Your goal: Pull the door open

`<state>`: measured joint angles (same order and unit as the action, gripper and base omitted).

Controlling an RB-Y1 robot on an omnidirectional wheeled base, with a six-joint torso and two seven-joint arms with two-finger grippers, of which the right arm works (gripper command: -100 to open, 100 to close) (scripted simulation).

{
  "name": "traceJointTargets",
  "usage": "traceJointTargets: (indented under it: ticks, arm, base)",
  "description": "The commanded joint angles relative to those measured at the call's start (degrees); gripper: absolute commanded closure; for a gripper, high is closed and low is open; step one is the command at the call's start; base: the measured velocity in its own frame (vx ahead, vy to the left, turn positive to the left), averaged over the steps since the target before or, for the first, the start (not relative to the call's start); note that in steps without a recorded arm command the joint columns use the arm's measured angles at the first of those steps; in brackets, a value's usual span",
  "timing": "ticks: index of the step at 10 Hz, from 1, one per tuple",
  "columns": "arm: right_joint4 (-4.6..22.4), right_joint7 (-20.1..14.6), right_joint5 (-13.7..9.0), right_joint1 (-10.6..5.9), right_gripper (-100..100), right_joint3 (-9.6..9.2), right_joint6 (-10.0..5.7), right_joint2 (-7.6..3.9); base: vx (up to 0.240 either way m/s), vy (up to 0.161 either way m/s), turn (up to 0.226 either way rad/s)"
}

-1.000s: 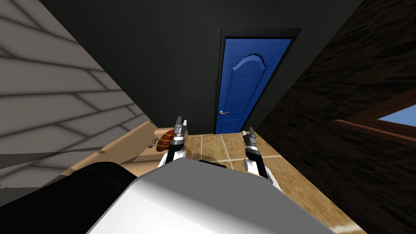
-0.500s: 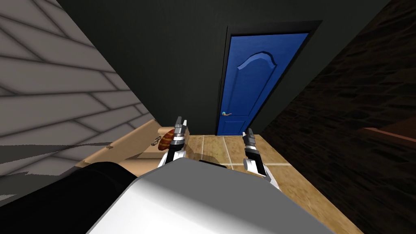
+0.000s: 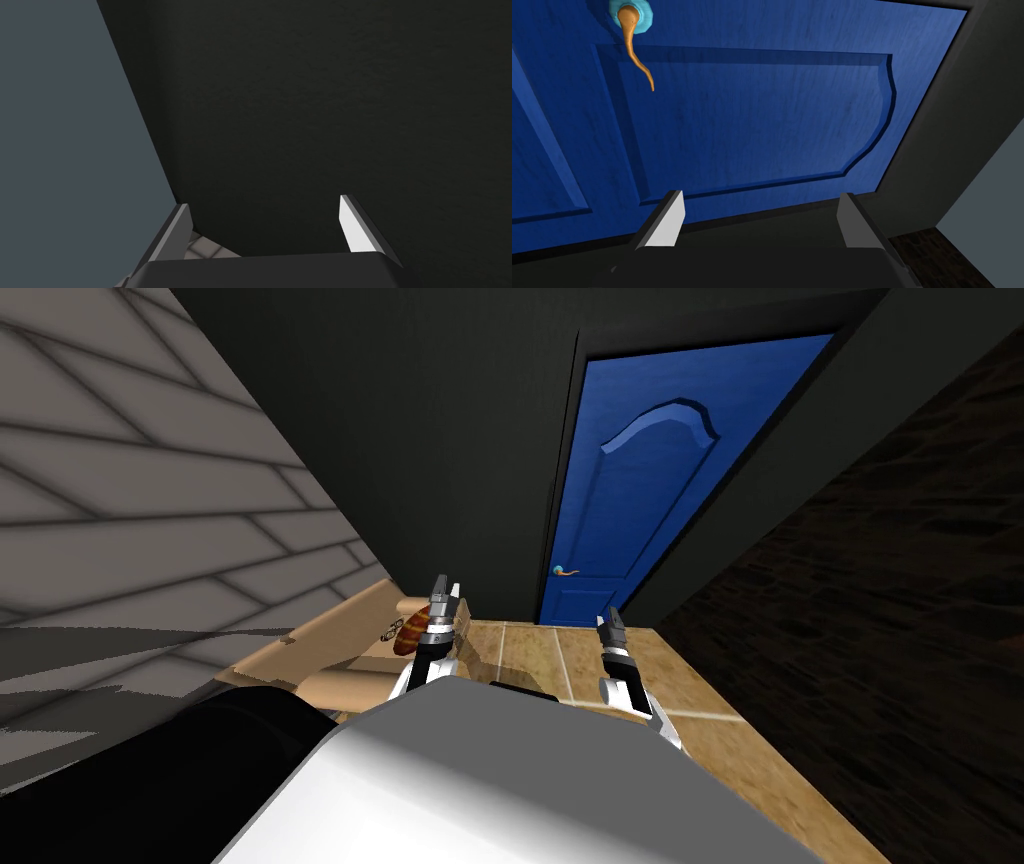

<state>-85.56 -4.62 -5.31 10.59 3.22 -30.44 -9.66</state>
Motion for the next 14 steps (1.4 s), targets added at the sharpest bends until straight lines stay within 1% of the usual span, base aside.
traceJointTargets:
  ticks: [1, 2, 3, 4, 5, 8, 9, 11, 12, 14]
  arm:
    - [2.86, 0.29, -0.35, -1.49, -100, 0.39, -0.54, -0.45]
    - [3.34, 0.29, -0.35, -1.49, -100, 0.39, -0.54, -0.45]
    - [5.29, 0.44, -0.57, -2.33, -100, 0.63, -0.87, -0.75]
    - [6.70, 0.60, -0.79, -3.18, -100, 0.87, -1.19, -1.05]
    - [7.25, 0.60, -0.79, -3.18, -100, 0.87, -1.19, -1.05]
    - [12.74, 1.05, -1.45, -5.67, -100, 1.57, -2.15, -1.93]
    - [13.02, 1.05, -1.45, -5.67, -100, 1.57, -2.15, -1.93]
    - [16.39, 1.34, -1.88, -7.31, -100, 2.03, -2.79, -2.51]
    - [16.81, 1.34, -1.88, -7.31, -100, 2.03, -2.79, -2.51]
    - [20.46, 1.63, -2.29, -8.88, -100, 2.48, -3.39, -3.06]
  base:
    - [0.086, -0.029, 0.169]
    - [0.060, -0.026, 0.037]
    - [0.059, -0.020, 0.074]
    - [0.074, -0.026, 0.153]
    - [0.061, -0.024, 0.083]
    - [0.079, -0.025, 0.139]
    - [0.062, -0.033, 0.059]
    - [0.059, -0.025, 0.122]
    - [0.053, -0.025, 0.067]
    - [0.056, -0.029, 0.127]
